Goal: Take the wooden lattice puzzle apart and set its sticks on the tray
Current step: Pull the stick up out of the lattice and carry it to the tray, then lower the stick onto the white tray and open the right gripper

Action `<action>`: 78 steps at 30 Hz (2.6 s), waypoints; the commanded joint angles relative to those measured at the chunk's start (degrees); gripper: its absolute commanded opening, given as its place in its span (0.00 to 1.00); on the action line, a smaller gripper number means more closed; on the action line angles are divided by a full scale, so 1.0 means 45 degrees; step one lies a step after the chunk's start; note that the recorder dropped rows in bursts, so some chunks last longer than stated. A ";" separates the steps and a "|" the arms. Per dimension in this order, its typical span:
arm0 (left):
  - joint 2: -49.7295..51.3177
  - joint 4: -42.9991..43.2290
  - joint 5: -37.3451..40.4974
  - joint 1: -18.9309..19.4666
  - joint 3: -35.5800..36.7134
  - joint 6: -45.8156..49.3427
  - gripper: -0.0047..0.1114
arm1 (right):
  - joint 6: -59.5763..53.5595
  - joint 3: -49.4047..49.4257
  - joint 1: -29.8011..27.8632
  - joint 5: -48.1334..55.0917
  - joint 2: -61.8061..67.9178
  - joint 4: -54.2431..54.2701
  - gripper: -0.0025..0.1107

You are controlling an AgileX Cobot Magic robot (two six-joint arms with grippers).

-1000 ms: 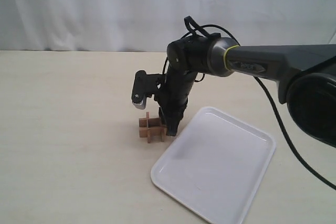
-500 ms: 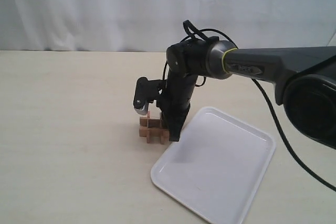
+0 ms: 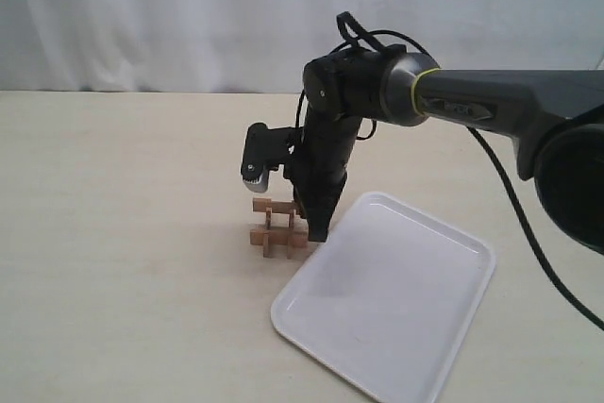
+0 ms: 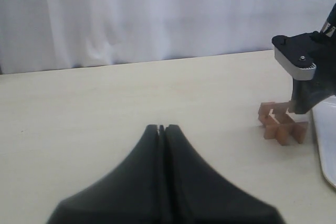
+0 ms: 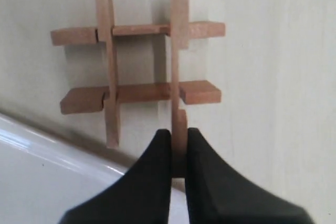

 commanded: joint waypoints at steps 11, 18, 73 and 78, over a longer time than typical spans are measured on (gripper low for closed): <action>0.0005 0.0017 -0.0148 0.0013 0.0030 -0.0040 0.04 | 0.2451 0.0044 -0.0003 0.3259 -0.4053 0.0249 0.06; 0.0005 0.0017 -0.0148 0.0013 0.0030 -0.0040 0.04 | 0.4790 0.0636 -0.0003 0.3259 -0.6737 0.0249 0.06; 0.0005 0.0017 -0.0148 0.0013 0.0030 -0.0040 0.04 | 0.9367 0.9607 -0.2348 -0.3625 -0.5087 -0.0984 0.06; 0.0005 0.0017 -0.0148 0.0013 0.0030 -0.0040 0.04 | 0.8808 0.9359 -0.2578 -0.3783 -0.4437 -0.0693 0.06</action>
